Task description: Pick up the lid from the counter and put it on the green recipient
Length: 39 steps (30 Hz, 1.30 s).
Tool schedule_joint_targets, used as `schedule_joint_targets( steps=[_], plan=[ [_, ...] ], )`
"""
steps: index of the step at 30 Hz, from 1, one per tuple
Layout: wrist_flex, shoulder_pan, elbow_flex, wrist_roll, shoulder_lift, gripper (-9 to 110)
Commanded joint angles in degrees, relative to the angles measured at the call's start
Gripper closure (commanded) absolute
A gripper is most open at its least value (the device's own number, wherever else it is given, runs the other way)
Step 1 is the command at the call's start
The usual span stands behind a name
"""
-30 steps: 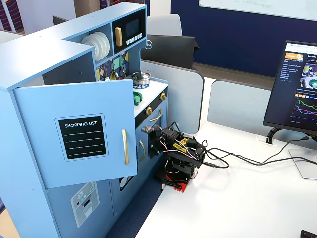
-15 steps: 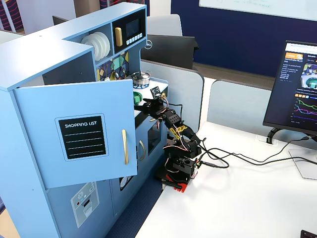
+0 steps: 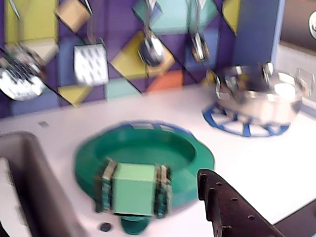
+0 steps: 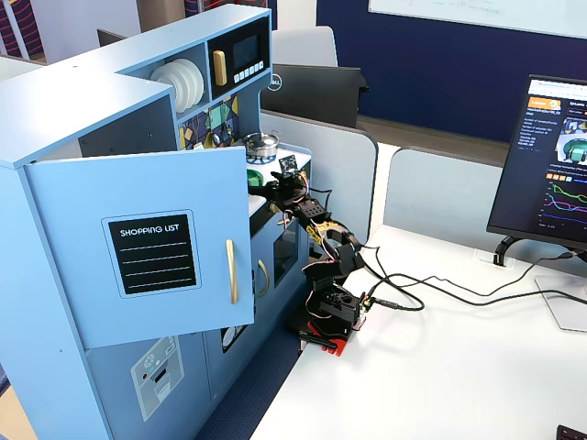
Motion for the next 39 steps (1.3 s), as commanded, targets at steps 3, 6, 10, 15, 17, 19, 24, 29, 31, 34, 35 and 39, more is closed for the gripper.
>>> schedule_joint_targets(
  steps=[3,6,10,15,17,19,24,29,31,34,35,39],
  plan=[
    [-9.8,2.8,-5.1,1.5,-9.1,52],
    [-12.6,3.0,-5.9,1.7,-12.8,52],
    [-13.4,2.6,-8.0,2.5,-15.9,52],
    [-14.3,1.8,-11.4,3.2,-20.0,53],
    [-14.9,1.3,-12.3,3.3,-21.4,53],
    [-15.0,1.2,-12.9,3.3,-22.5,54],
    [-14.9,0.9,-14.1,3.4,-24.8,54],
    [-14.9,0.5,-15.7,3.5,-27.3,55],
    [-15.0,0.4,-16.5,3.5,-28.6,56],
    [-15.1,0.1,-18.3,3.5,-30.7,57],
    [-15.1,0.0,-18.9,3.4,-31.4,57],
    [-15.2,-0.1,-20.5,3.2,-33.5,59]
  ],
)
